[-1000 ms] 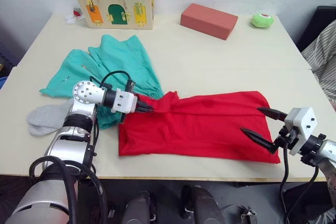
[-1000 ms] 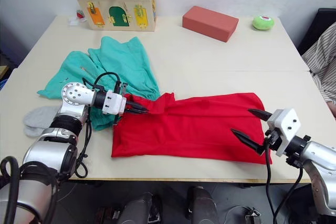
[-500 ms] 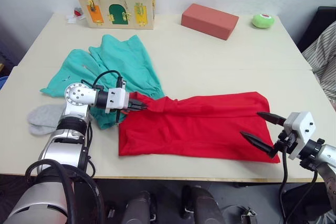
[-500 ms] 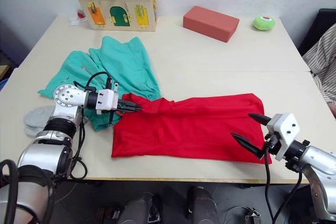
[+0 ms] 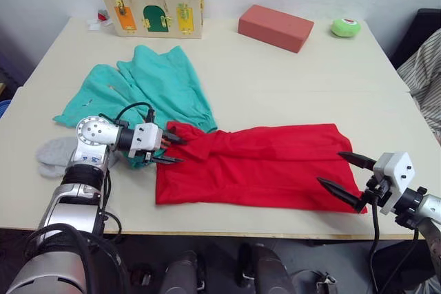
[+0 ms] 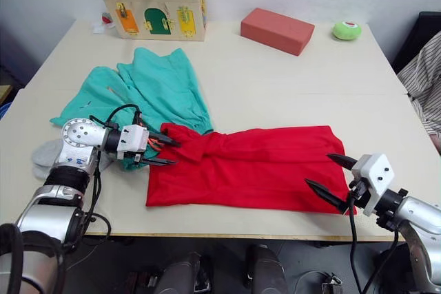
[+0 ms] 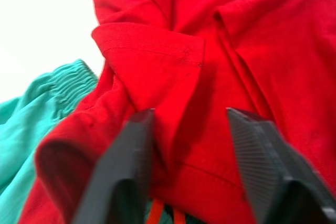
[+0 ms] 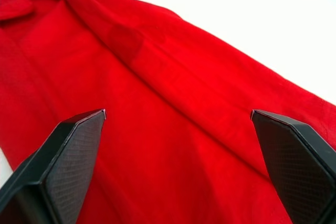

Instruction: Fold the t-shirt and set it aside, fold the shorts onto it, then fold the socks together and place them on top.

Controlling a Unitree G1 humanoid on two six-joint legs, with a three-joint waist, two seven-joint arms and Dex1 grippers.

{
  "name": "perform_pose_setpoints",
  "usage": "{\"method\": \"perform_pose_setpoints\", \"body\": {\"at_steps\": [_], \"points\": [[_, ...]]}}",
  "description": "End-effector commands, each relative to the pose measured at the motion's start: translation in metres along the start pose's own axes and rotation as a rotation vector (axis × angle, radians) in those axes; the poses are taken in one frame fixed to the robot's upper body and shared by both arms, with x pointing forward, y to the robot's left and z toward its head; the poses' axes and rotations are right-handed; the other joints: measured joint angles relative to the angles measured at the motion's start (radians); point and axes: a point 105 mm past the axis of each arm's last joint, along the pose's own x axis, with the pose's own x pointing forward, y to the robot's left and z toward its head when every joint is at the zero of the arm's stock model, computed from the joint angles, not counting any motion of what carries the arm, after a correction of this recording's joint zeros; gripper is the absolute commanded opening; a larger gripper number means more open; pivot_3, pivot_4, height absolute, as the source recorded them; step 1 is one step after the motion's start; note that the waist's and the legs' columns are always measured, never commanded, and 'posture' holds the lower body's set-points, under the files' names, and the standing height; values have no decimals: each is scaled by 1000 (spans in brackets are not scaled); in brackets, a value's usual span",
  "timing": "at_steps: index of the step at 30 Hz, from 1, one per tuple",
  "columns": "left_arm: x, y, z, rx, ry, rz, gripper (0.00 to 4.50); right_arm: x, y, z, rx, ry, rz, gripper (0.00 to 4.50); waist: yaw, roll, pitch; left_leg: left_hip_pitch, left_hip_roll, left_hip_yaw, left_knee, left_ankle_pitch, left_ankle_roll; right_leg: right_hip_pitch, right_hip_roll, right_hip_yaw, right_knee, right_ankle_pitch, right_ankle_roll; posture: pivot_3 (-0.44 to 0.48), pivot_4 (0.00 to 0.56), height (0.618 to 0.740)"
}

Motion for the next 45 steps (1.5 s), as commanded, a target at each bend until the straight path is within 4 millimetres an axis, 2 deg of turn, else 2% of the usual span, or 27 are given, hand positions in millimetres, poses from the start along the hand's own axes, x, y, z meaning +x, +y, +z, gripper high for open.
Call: {"method": "perform_pose_setpoints", "body": {"at_steps": [1,3,8,14,18,26,30,34,40,41,45], "points": [[-10,-3,13,35,17,72,3752,-7,-5,12,-49,-24,-18,4500,-1,0,0,0,0,0,0,0,0,0,0,0,0,0,0,0,150,740],[-1,-11,22,52,2,151,4396,-3,-3,13,-45,-31,-8,4500,1,0,0,1,0,0,0,0,0,0,0,1,0,0,0,0,150,740],[21,-16,40,106,-25,270,4396,6,0,16,-42,-47,27,4500,14,0,0,2,0,0,0,-1,0,2,-1,2,-1,0,0,0,150,740],[37,-12,43,110,-15,335,4396,13,1,24,-60,-73,59,4500,17,0,-1,2,0,0,0,-1,0,2,-1,2,-2,0,0,0,150,740],[50,-14,36,113,25,305,4396,17,5,31,-75,-94,79,4500,17,0,-1,2,0,0,0,-1,0,2,-1,2,-2,0,0,0,150,740],[65,-3,25,95,61,361,4396,18,6,35,-81,-109,74,4500,19,0,-1,2,0,0,0,-1,0,2,-1,2,-2,0,0,0,150,740],[65,0,24,97,68,374,3459,16,4,36,-83,-112,63,4500,19,0,-1,2,0,1,0,-1,0,2,-1,2,-2,0,0,0,150,740],[66,-2,28,79,33,364,2160,16,5,35,-80,-112,59,4500,19,0,-1,2,0,1,0,-1,0,2,-1,2,-2,0,0,0,150,740],[50,-2,35,49,-38,344,221,14,5,31,-70,-104,52,4500,19,0,-1,2,0,1,0,-1,0,2,-1,2,-2,0,0,0,150,740],[46,-2,34,34,-50,332,42,14,6,30,-66,-102,53,4500,18,0,-1,2,0,1,0,-1,0,2,-1,2,-2,0,0,0,150,740],[37,-1,36,-42,-111,276,42,15,7,28,-59,-98,56,4500,17,0,-1,2,0,1,0,-1,0,2,-1,2,-2,0,0,0,150,740]]}}
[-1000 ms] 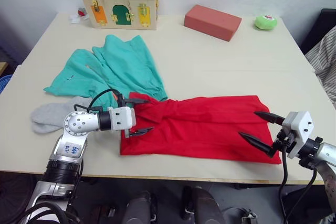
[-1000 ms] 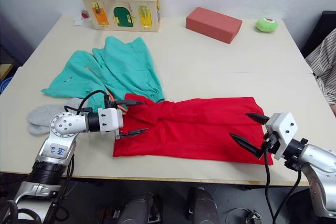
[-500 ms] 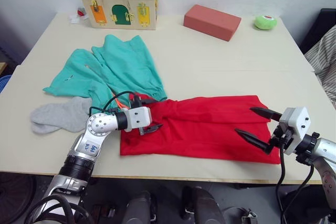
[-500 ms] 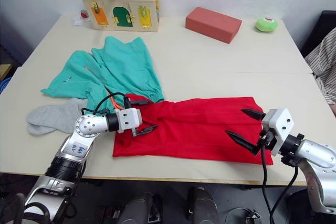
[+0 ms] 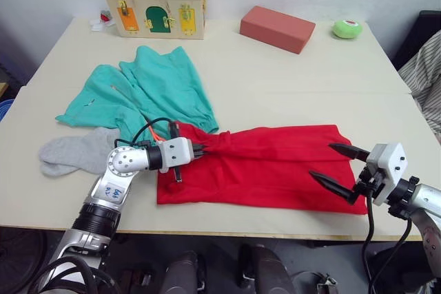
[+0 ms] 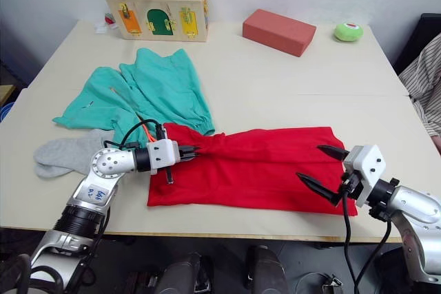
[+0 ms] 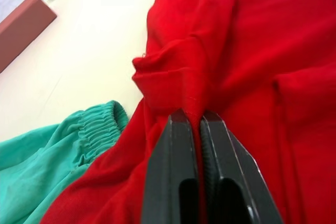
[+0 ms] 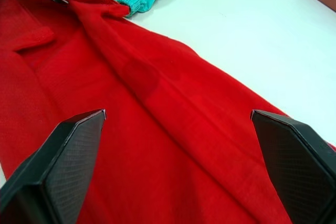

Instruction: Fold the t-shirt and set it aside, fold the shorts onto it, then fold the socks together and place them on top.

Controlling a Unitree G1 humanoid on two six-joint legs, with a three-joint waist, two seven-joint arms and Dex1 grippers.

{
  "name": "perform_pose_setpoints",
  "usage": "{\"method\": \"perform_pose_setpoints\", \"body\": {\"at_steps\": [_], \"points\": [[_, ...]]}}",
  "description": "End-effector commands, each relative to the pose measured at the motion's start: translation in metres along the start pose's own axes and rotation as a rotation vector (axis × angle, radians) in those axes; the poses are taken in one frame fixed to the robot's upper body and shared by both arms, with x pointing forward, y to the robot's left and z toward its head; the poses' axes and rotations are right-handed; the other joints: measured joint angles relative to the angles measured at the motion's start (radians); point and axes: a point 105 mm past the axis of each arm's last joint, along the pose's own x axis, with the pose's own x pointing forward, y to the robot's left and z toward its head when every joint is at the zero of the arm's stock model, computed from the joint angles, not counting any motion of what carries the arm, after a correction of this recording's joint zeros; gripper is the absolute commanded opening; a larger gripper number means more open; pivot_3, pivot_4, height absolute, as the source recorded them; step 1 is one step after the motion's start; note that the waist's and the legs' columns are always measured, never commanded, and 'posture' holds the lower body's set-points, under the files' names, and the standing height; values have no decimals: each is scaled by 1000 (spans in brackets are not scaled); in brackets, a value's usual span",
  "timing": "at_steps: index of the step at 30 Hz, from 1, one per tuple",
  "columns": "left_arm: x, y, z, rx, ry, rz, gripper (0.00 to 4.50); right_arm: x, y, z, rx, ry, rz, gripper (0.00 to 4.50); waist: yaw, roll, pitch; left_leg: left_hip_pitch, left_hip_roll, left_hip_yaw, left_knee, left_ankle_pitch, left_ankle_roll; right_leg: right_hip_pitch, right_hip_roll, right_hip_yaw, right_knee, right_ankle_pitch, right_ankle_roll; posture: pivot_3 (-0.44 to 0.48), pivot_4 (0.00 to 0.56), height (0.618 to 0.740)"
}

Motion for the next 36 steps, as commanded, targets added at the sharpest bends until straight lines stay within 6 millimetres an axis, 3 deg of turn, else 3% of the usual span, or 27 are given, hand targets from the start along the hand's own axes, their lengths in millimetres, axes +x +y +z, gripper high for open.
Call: {"method": "perform_pose_setpoints", "body": {"at_steps": [1,8,14,17,22,35,36], "points": [[-11,14,8,-56,-63,-8,42,0,1,11,-29,-42,-3,4500,0,0,0,0,0,0,0,0,0,0,0,0,0,0,0,0,150,740],[-21,9,-2,-153,-54,-121,42,0,2,8,-21,-36,-1,4500,0,0,0,0,0,0,0,0,0,0,0,0,0,0,0,0,150,740],[-13,6,-11,-162,-30,-139,42,1,5,6,-13,-34,-3,4500,0,0,0,0,0,0,0,0,0,0,0,0,-1,0,0,0,150,740],[-9,10,-8,-177,-54,-109,730,1,6,6,-11,-33,-3,4500,0,0,0,0,0,0,0,0,0,0,0,0,-1,0,0,0,150,740],[-18,8,-5,-132,-51,-112,2249,-1,5,5,-11,-27,-11,4500,0,0,0,0,0,0,0,0,0,0,0,0,0,0,0,0,150,740],[-28,-3,8,-132,-76,-98,2249,-1,6,5,-7,-25,-7,4500,-11,0,0,0,0,0,0,0,0,0,0,0,-1,0,0,0,150,740],[-29,-4,7,-133,-68,-96,2068,-2,7,4,-7,-25,-6,4500,-11,0,0,0,0,0,0,0,0,0,0,0,-1,0,0,0,150,740]]}}
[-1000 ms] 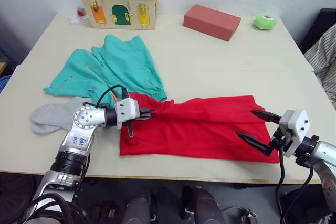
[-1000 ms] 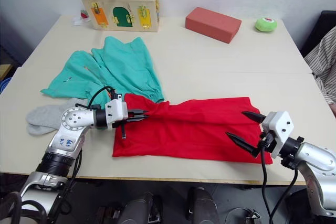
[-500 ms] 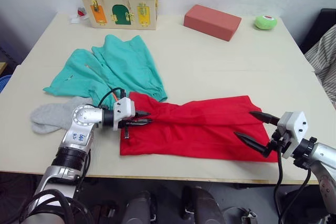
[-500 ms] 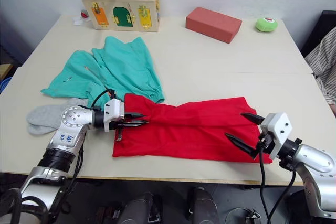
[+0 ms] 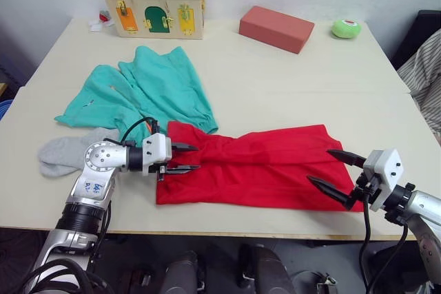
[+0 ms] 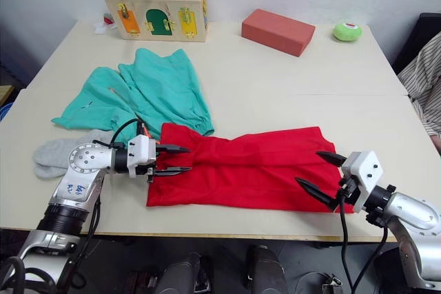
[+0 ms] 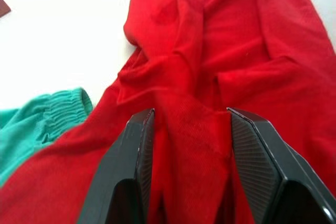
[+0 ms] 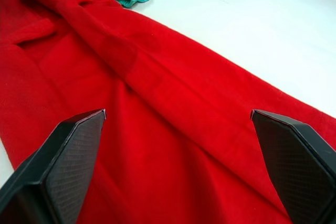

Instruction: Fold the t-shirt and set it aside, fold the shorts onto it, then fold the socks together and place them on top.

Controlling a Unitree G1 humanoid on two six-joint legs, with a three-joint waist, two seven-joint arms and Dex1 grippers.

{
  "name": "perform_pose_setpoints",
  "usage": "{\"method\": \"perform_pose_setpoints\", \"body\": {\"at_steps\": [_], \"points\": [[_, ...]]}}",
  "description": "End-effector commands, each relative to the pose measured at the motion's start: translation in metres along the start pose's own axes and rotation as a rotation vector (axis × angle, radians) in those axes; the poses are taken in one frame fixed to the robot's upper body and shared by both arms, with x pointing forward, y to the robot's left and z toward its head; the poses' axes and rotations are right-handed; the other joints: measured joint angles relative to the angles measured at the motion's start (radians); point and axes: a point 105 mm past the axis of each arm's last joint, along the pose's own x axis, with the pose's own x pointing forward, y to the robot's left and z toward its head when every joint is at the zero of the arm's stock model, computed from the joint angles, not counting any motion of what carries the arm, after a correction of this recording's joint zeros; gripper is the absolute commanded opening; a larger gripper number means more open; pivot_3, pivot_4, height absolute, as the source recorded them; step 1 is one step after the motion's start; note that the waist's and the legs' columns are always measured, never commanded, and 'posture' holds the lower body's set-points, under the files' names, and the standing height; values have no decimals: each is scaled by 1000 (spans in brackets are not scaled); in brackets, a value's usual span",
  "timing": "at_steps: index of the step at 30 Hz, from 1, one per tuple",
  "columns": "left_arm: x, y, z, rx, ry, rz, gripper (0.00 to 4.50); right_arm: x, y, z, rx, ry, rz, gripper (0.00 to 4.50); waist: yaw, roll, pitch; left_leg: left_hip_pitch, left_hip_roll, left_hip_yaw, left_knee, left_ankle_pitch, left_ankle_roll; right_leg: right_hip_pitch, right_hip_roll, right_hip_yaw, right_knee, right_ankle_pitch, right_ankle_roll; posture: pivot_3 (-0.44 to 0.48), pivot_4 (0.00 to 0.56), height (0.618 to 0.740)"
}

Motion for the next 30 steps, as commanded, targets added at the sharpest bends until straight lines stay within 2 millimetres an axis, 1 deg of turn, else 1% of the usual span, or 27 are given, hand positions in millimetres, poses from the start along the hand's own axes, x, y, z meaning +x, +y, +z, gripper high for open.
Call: {"method": "perform_pose_setpoints", "body": {"at_steps": [1,4,7,8,15,20,23,27,29,30], "points": [[-6,3,9,22,-17,33,1856,-1,1,14,-44,-37,4,4500,0,0,0,0,0,0,0,0,0,0,0,0,0,0,0,0,150,740],[-7,2,9,17,-16,38,1078,-1,1,14,-44,-38,5,4500,0,0,0,0,0,0,0,0,0,0,0,0,0,0,0,0,150,740],[-9,2,9,11,-21,34,135,0,1,14,-44,-39,5,4500,0,0,0,0,0,0,0,0,0,0,0,0,0,0,0,0,150,740],[-9,2,9,13,-18,34,27,0,1,14,-44,-39,5,4500,0,0,0,0,0,0,0,0,0,0,0,0,0,0,0,0,150,740],[-11,2,4,6,-1,10,27,0,0,14,-46,-39,2,4500,0,0,0,0,0,0,0,0,0,0,0,0,0,0,0,0,150,740],[-14,3,9,17,-11,-1,27,-1,0,14,-45,-37,2,4500,0,0,0,0,0,0,0,0,0,0,0,0,0,0,0,0,150,740],[-19,4,11,47,23,2,607,-2,0,14,-43,-34,1,4500,0,0,0,0,0,0,0,0,0,0,0,0,0,0,0,0,150,740],[-23,5,12,106,32,17,1866,-3,0,13,-41,-31,0,4500,0,0,0,0,0,0,0,0,0,0,0,0,0,0,0,0,150,740],[-23,-1,8,130,51,-17,2498,-3,0,13,-41,-29,2,4500,0,0,0,0,0,0,0,0,0,0,0,0,0,0,0,0,150,740],[-19,-4,5,150,57,-27,2798,-1,0,13,-41,-31,3,4500,0,0,0,0,0,0,0,0,0,0,0,0,0,0,0,0,150,740]]}}
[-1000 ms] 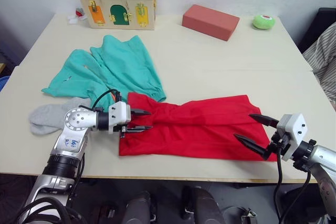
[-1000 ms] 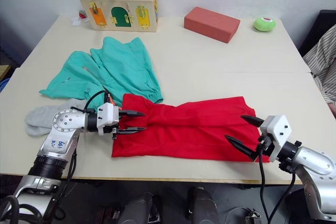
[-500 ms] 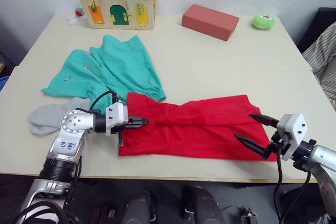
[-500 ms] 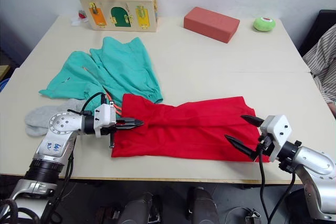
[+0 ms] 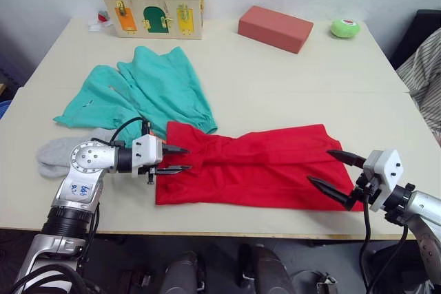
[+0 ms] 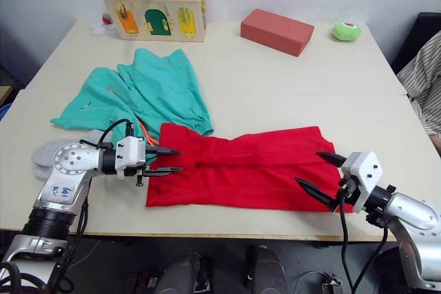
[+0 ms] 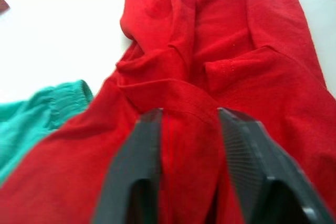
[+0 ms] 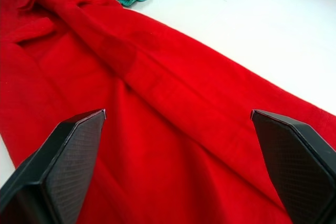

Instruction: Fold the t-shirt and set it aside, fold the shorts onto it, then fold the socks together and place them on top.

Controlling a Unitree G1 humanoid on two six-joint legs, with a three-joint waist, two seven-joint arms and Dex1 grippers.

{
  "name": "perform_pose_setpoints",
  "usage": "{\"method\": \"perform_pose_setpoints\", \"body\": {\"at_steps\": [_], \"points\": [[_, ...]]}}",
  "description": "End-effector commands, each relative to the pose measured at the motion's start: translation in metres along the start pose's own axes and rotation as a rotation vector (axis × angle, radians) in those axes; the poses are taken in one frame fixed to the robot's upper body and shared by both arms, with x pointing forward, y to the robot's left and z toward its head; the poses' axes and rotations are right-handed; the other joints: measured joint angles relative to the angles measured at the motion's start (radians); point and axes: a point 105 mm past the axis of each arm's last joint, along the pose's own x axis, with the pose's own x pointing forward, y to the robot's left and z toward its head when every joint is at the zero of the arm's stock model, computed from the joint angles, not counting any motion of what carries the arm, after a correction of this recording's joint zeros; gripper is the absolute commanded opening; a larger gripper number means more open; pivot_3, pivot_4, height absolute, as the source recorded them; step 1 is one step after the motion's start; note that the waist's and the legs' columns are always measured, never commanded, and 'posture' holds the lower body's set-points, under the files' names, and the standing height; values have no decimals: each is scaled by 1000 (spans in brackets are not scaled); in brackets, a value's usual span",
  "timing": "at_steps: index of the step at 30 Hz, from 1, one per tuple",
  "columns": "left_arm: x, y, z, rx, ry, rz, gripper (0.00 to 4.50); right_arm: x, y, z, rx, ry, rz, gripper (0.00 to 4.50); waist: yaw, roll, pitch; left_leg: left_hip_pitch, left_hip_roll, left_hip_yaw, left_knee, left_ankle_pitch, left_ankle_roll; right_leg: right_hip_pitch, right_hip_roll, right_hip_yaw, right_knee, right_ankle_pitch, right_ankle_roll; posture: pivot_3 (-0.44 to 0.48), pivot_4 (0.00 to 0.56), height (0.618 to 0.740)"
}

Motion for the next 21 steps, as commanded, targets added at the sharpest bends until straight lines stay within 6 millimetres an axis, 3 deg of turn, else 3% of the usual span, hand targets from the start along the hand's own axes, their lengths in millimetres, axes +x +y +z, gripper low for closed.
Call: {"method": "perform_pose_setpoints", "body": {"at_steps": [1,10,18,21], "points": [[3,-8,-1,89,18,-23,2798,0,0,14,-43,-35,3,4500,0,0,0,0,0,0,0,0,0,0,0,0,0,0,0,0,150,740],[21,-15,-9,133,46,-14,2798,-1,-1,16,-46,-35,1,4500,1,0,0,0,0,0,0,-1,0,0,0,0,-1,0,0,0,150,740],[22,-15,-10,126,42,-15,2798,-1,-1,17,-46,-36,-2,4500,1,0,0,0,0,0,0,-1,1,0,0,0,-1,0,0,0,150,740],[20,-12,-9,104,23,10,2252,-1,-1,17,-45,-37,-5,4500,0,0,0,0,0,0,0,-1,1,0,0,0,-1,0,0,0,150,740]]}}
